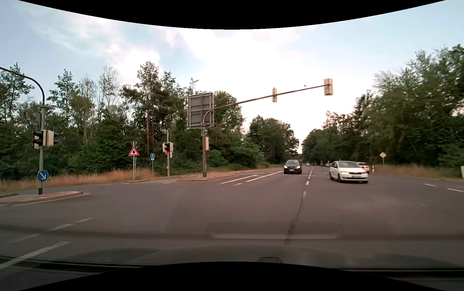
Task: Follow the waypoints while adhering to traffic rules and regulations
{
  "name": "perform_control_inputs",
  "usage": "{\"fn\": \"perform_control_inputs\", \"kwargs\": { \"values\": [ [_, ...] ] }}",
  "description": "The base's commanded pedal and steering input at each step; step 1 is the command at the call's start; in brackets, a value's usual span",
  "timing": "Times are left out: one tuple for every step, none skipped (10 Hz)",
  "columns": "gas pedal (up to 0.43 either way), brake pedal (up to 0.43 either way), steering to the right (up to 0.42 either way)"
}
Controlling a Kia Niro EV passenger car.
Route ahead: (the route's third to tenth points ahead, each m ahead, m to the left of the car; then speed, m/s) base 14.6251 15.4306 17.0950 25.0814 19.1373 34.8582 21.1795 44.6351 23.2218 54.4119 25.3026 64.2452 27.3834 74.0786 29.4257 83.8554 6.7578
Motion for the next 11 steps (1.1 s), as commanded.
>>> {"fn": "perform_control_inputs", "kwargs": {
  "values": [
    [0.169,0.000,-0.220],
    [0.157,0.000,-0.222],
    [0.157,0.000,-0.222],
    [0.150,0.000,-0.222],
    [0.130,0.000,-0.222],
    [0.110,0.000,-0.221],
    [0.110,0.000,-0.221],
    [0.110,0.000,-0.221],
    [0.110,0.000,-0.221],
    [0.110,0.000,-0.221],
    [0.110,0.000,-0.221]
  ]
}}
